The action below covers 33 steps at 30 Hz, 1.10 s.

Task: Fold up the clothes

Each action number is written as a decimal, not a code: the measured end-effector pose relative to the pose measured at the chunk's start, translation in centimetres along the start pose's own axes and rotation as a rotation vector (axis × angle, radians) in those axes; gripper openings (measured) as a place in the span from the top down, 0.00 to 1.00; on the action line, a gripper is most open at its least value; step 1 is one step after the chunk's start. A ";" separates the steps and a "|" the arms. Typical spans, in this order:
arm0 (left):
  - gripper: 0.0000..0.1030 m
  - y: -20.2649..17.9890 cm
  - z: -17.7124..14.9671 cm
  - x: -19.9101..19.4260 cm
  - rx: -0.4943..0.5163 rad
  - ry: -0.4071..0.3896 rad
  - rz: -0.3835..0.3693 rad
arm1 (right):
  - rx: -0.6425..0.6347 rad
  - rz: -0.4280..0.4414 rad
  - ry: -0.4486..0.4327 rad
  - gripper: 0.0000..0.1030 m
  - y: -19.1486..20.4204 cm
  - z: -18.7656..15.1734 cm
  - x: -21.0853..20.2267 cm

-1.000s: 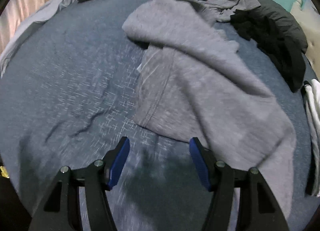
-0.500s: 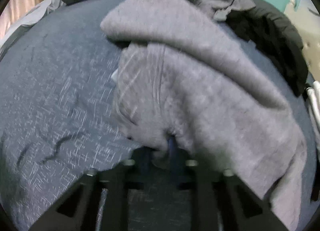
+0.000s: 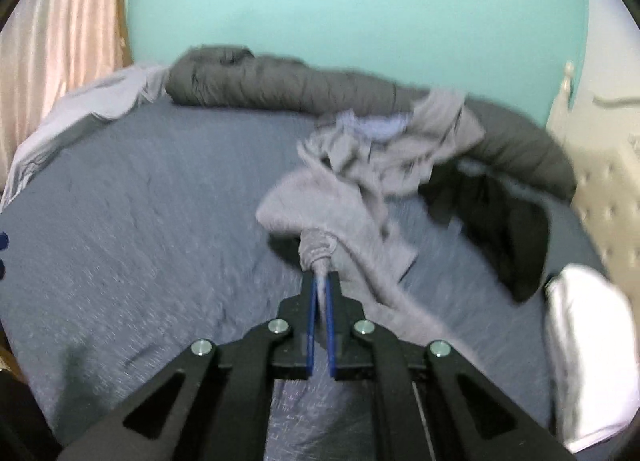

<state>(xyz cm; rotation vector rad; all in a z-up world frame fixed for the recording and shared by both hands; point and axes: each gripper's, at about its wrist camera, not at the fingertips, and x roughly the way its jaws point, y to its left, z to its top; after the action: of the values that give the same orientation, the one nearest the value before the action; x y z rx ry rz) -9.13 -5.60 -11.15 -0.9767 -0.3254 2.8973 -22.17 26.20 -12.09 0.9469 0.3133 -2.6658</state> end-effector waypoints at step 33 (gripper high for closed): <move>0.00 -7.2 -2.8 3.1 0.135 0.150 -0.138 | -0.094 0.141 -0.038 0.97 -1.5 -3.0 -11.9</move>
<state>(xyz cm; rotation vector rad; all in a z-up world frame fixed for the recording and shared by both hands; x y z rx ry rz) -9.91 2.29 -13.61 -1.0938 -0.1777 2.6656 -12.11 30.91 -6.57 0.8559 0.3473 -2.5143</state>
